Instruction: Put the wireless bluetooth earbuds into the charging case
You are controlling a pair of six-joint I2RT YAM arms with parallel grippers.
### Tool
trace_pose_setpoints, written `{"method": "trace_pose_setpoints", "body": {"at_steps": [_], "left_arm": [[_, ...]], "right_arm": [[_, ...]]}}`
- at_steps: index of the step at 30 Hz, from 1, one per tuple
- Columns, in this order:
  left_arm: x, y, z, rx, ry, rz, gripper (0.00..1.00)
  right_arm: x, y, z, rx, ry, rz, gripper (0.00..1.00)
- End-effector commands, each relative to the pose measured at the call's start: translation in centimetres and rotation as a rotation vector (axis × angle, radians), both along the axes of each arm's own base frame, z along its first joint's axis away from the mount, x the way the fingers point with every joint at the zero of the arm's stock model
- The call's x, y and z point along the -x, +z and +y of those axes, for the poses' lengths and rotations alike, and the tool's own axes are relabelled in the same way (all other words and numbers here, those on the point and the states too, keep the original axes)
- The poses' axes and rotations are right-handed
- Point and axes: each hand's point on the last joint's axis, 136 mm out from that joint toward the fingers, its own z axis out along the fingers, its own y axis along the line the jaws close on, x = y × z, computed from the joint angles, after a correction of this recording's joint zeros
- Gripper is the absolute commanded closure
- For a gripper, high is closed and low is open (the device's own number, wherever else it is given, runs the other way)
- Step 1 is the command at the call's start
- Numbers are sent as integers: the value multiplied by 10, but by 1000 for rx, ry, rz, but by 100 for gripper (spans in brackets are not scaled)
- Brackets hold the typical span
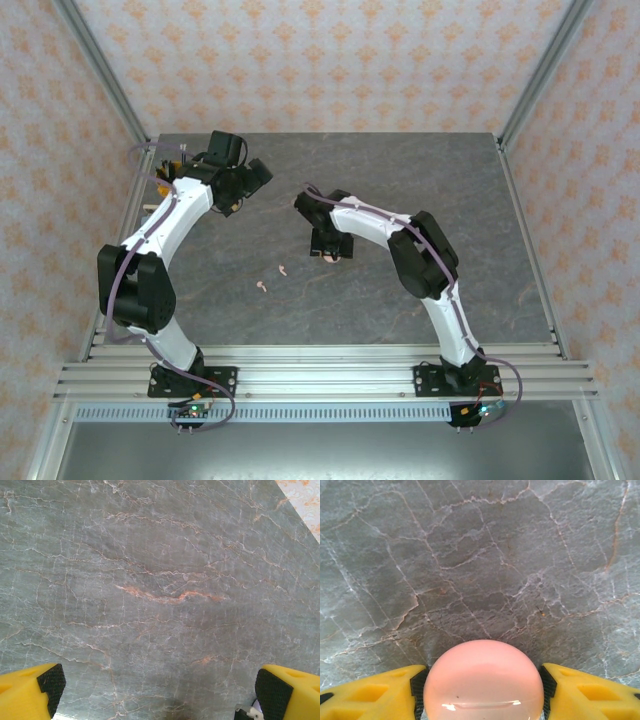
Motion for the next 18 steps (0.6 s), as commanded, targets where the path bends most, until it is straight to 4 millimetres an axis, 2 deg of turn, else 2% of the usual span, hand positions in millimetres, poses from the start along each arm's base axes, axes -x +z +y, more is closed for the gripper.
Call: {"method": "trace_pose_setpoints", "body": {"at_steps": [1, 11, 18], "left_arm": [[6, 10, 7, -5, 14, -17, 0], [8, 9, 5, 6, 10, -14, 0], [15, -6, 0, 34, -6, 13, 0]], "right_arm": [[9, -14, -16, 32, -35, 47, 40], [6, -10, -24, 35, -53, 30, 47], [-4, 6, -23, 4, -95, -21, 49]]}}
